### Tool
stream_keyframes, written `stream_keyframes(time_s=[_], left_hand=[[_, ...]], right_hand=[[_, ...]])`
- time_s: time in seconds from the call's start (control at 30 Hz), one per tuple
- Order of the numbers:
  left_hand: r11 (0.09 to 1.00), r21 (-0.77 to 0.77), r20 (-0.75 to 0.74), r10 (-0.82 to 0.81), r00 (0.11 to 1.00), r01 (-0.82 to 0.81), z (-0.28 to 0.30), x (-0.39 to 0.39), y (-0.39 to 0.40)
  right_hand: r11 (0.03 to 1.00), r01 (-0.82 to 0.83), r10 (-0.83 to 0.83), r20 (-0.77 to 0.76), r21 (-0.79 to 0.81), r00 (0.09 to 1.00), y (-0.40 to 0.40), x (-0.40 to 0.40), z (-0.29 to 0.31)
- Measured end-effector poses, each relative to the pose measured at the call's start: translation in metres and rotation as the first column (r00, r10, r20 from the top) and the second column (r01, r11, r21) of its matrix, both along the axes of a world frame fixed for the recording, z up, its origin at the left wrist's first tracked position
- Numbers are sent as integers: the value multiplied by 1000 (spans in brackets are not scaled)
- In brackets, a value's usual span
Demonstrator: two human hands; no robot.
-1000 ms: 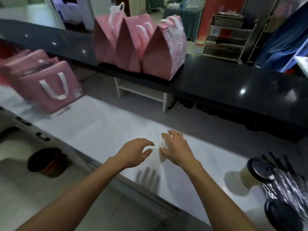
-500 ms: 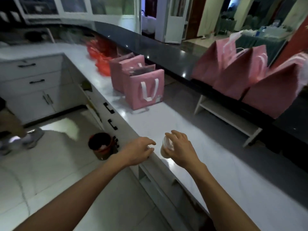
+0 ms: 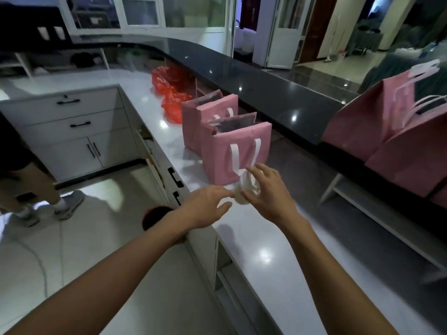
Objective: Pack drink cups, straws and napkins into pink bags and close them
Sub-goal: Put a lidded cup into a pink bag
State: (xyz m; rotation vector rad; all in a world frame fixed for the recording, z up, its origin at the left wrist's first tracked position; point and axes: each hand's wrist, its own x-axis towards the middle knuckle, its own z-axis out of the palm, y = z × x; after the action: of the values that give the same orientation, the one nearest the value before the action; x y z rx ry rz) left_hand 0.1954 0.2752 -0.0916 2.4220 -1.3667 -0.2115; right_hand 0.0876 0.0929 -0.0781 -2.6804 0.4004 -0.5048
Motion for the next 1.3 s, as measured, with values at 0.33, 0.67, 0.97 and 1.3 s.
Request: stream_keyframes(time_s=[0.33, 0.67, 0.97, 1.3], left_hand=[[997, -75, 163, 20, 986, -8, 51, 95, -55], [989, -138, 177, -25, 984, 50, 78, 189, -114], [961, 8, 184, -273, 944, 276, 39, 291, -140], [886, 121, 206, -463, 862, 447, 27, 301, -146]], right_hand=[[999, -37, 34, 153, 17, 988, -72, 88, 56], [999, 39, -37, 191, -5, 981, -114, 182, 85], [997, 60, -65, -120, -41, 991, -134, 263, 67], [985, 144, -171, -403, -97, 899, -131, 296, 49]])
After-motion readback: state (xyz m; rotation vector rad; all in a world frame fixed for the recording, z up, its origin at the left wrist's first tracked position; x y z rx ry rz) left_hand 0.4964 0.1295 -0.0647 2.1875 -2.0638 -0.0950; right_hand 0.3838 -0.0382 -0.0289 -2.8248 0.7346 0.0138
